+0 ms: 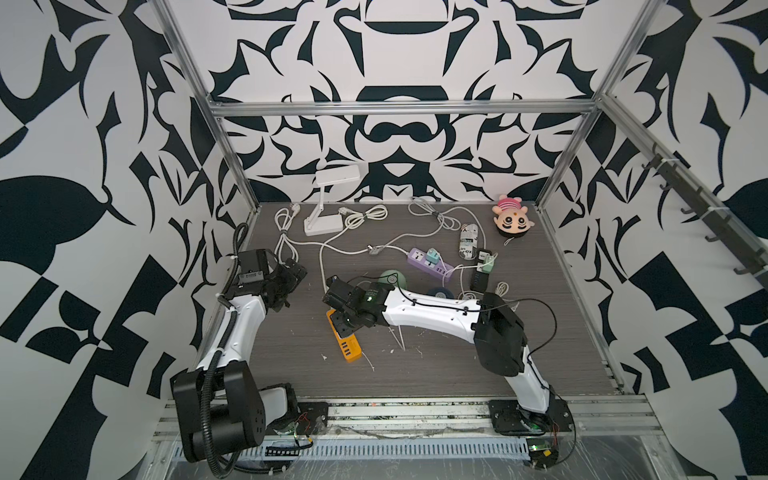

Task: Charge the cordless meat grinders
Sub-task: Insert the plug into the socket.

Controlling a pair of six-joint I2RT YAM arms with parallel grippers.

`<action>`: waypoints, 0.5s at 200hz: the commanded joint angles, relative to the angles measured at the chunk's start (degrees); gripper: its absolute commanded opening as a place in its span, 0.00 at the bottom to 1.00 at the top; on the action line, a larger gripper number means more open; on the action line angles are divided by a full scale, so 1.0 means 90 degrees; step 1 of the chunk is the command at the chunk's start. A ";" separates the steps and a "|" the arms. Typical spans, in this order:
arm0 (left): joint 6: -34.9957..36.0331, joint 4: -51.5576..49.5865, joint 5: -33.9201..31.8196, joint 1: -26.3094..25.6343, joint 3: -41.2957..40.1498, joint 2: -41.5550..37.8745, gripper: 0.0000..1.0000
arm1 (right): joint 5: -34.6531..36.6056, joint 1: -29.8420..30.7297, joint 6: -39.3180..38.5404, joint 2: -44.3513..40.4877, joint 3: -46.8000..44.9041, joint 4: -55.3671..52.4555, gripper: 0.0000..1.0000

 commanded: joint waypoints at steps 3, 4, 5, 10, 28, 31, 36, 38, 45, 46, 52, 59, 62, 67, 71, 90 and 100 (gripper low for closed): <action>0.0074 0.0062 0.0082 0.0032 -0.0145 -0.0074 0.99 | 0.0133 0.0014 0.0107 -0.0201 0.0256 -0.0031 0.00; 0.0074 0.0062 0.0082 0.0033 -0.0149 -0.0074 0.99 | 0.0137 0.0014 0.0101 -0.0200 0.0257 -0.0032 0.00; 0.0074 0.0057 0.0082 0.0029 -0.0151 -0.0074 0.99 | 0.0139 0.0014 0.0103 -0.0194 0.0257 -0.0037 0.00; 0.0074 0.0066 0.0082 0.0031 -0.0159 -0.0074 0.99 | 0.0173 0.0014 0.0124 -0.0181 0.0249 -0.0045 0.00; 0.0075 0.0076 0.0101 0.0034 -0.0199 -0.0079 0.99 | 0.0260 0.0014 0.0154 -0.0142 0.0246 -0.0012 0.00; 0.0079 0.0080 0.0102 0.0030 -0.0207 -0.0084 1.00 | 0.0282 0.0019 0.0154 -0.0135 0.0255 -0.0013 0.00; 0.0080 0.0083 0.0101 0.0033 -0.0211 -0.0084 0.99 | 0.0329 0.0014 0.0154 -0.0121 0.0257 -0.0027 0.00; 0.0076 0.0087 0.0101 0.0034 -0.0216 -0.0084 1.00 | 0.0342 0.0014 0.0147 -0.0115 0.0272 -0.0031 0.00; 0.0075 0.0091 0.0113 0.0027 -0.0222 -0.0081 0.99 | 0.0387 0.0015 0.0144 -0.0096 0.0290 -0.0047 0.00; 0.0074 0.0086 0.0112 0.0030 -0.0226 -0.0082 0.99 | 0.0396 0.0019 0.0144 -0.0093 0.0288 -0.0059 0.00; 0.0076 0.0090 0.0120 0.0032 -0.0230 -0.0075 0.99 | 0.0436 0.0019 0.0147 -0.0072 0.0319 -0.0084 0.00; 0.0084 0.0091 0.0131 0.0034 -0.0226 -0.0074 0.99 | 0.0444 0.0011 0.0137 -0.0052 0.0345 -0.0108 0.00; 0.0084 0.0091 0.0131 0.0034 -0.0230 -0.0073 0.99 | 0.0444 0.0005 0.0135 -0.0038 0.0367 -0.0110 0.00; 0.0084 0.0091 0.0144 0.0038 -0.0224 -0.0074 0.99 | 0.0444 0.0004 0.0125 -0.0018 0.0397 -0.0125 0.00; 0.0084 0.0091 0.0141 0.0032 -0.0237 -0.0074 0.99 | 0.0431 0.0009 0.0125 -0.0007 0.0422 -0.0121 0.00; 0.0094 0.0090 0.0142 0.0033 -0.0244 -0.0073 0.99 | 0.0405 0.0007 0.0105 0.0110 0.0528 -0.0192 0.00; 0.0094 0.0091 0.0151 0.0034 -0.0251 -0.0066 0.99 | 0.0390 0.0005 0.0105 0.0166 0.0567 -0.0220 0.00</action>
